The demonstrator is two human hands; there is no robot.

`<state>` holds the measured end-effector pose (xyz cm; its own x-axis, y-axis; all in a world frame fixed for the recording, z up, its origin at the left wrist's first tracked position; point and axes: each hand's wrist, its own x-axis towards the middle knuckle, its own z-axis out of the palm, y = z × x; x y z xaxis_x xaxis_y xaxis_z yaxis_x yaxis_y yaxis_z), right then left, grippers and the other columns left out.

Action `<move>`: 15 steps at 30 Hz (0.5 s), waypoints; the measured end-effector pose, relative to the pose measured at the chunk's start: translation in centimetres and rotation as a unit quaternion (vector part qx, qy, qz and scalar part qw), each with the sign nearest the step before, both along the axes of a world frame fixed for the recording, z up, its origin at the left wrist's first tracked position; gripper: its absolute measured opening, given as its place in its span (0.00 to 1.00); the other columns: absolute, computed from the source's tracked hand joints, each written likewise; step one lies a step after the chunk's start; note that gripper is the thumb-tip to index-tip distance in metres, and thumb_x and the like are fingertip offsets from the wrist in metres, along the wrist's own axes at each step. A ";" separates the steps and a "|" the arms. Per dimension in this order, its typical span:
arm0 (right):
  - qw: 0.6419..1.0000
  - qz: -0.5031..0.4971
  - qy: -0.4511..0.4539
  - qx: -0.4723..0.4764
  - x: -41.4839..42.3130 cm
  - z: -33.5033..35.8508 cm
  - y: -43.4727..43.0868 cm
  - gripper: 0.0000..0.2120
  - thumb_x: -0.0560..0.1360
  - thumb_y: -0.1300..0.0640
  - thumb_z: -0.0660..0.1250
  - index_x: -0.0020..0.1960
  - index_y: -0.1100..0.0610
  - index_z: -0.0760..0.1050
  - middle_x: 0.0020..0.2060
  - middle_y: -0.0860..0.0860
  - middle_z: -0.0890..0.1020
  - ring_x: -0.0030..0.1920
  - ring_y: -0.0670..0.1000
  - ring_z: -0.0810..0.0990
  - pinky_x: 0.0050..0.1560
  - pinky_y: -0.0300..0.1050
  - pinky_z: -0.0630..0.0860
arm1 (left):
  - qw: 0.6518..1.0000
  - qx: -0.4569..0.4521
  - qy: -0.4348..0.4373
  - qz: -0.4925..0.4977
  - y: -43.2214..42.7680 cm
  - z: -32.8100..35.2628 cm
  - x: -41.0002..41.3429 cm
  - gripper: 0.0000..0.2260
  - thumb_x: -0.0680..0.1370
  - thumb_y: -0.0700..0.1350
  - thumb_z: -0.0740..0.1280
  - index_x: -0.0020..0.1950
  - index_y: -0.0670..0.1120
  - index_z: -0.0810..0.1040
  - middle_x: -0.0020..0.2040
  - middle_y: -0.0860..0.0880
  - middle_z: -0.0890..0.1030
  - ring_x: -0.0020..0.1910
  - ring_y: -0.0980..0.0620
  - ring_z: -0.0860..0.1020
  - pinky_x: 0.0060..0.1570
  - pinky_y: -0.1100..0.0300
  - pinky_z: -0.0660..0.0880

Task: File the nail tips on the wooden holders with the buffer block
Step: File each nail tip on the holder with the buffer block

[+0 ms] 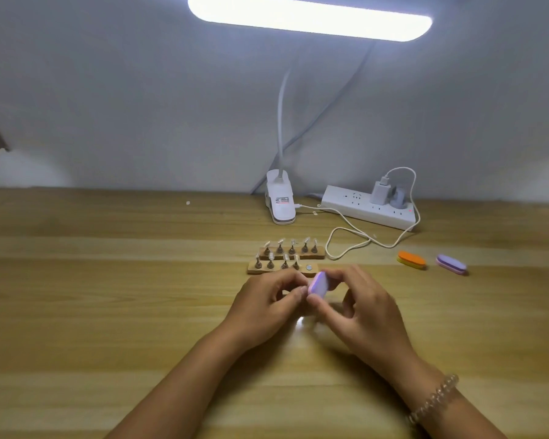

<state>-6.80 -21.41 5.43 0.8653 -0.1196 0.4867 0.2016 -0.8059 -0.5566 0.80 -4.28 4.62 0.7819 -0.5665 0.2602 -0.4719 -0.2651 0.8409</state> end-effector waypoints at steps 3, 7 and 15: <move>1.000 0.012 0.004 0.020 0.0 0.1 0.1 0.17 0.70 0.38 0.71 0.53 0.47 0.77 0.44 0.39 0.78 0.31 0.45 0.74 0.36 0.47 0.76 | 1.000 0.009 -0.004 -0.001 -0.1 0.0 0.0 0.07 0.78 0.47 0.65 0.50 0.51 0.83 0.44 0.56 0.84 0.43 0.52 0.81 0.45 0.50 0.77; 1.000 0.017 -0.004 -0.023 -0.1 0.1 0.3 0.18 0.71 0.38 0.69 0.55 0.47 0.77 0.45 0.39 0.77 0.32 0.38 0.71 0.34 0.44 0.74 | 1.000 0.016 -0.014 -0.006 -0.1 0.0 0.1 0.08 0.78 0.48 0.64 0.51 0.52 0.83 0.46 0.58 0.84 0.45 0.56 0.81 0.45 0.54 0.77; 1.000 0.013 -0.011 -0.020 -0.2 0.1 0.3 0.17 0.69 0.39 0.70 0.52 0.47 0.76 0.43 0.40 0.76 0.32 0.40 0.71 0.33 0.44 0.73 | 1.000 -0.001 -0.004 -0.004 -0.1 0.0 0.0 0.06 0.78 0.46 0.66 0.50 0.50 0.83 0.44 0.55 0.84 0.42 0.53 0.81 0.42 0.56 0.75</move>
<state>-6.97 -21.14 5.49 0.8570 -0.0766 0.5097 0.2352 -0.8218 -0.5190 0.80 -4.39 4.63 0.7755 -0.5715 0.2681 -0.4807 -0.2592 0.8377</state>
